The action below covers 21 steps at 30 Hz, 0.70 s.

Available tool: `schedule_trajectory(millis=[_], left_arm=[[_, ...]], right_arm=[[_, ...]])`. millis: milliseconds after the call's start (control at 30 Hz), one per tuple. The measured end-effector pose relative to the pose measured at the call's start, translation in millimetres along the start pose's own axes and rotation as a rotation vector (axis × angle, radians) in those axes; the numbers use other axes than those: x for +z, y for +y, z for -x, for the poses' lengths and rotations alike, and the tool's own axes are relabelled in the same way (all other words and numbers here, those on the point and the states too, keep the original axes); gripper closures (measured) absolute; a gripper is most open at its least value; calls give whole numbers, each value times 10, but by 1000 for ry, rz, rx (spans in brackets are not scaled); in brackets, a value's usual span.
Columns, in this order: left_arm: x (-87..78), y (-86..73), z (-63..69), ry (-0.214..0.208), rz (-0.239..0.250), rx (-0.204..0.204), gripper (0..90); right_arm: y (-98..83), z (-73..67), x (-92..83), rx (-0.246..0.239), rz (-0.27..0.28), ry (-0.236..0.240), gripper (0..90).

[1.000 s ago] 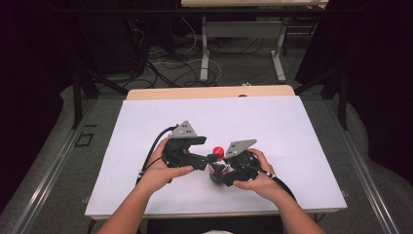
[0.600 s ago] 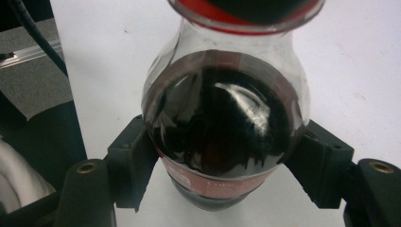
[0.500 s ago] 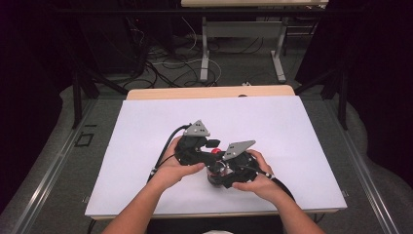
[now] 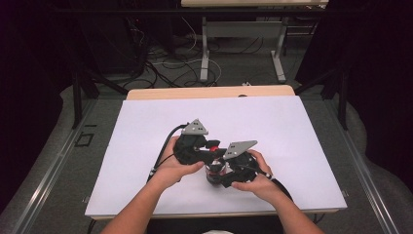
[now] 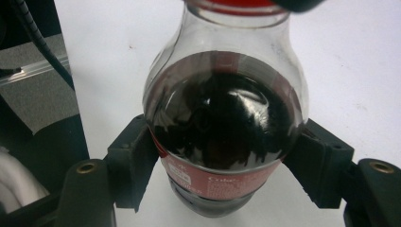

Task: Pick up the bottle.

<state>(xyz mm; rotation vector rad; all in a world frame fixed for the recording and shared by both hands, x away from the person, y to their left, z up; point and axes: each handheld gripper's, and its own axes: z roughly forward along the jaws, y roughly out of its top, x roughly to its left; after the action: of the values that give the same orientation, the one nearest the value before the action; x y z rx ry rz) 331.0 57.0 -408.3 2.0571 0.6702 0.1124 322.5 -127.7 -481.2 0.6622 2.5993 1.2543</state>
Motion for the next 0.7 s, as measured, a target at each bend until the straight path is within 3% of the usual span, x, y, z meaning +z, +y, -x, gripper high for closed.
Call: schedule_trajectory(millis=[233,300,333,400,433,467,500,567,600,667,700], left_arm=[[27,51,28,91,9,-75,619],[50,69,55,141,9,-89,620],[50,69,55,141,9,-89,620],[70,79,87,201,4,-117,621],[70,79,87,201,4,-117,621],[92,83,120,238,10,-145,621],[105,89,128,250,9,-144,620],[123,96,126,246,16,-162,619],[123,96,126,246,16,-162,618],[120,99,71,192,26,-139,601],[120,99,71,192,26,-139,546]], right_arm=[[1,-2,0,29,21,-44,300],[7,-17,-3,56,13,-74,300],[5,-27,4,70,22,-83,300],[3,-28,16,75,31,-105,300],[9,-36,12,86,17,-113,299],[6,-40,23,89,28,-131,299],[5,-45,28,93,29,-142,299],[-5,-43,30,98,29,-163,299],[-7,-24,29,93,30,-151,299],[-9,-1,13,106,35,-122,299],[-9,-1,13,106,35,-122,299]])
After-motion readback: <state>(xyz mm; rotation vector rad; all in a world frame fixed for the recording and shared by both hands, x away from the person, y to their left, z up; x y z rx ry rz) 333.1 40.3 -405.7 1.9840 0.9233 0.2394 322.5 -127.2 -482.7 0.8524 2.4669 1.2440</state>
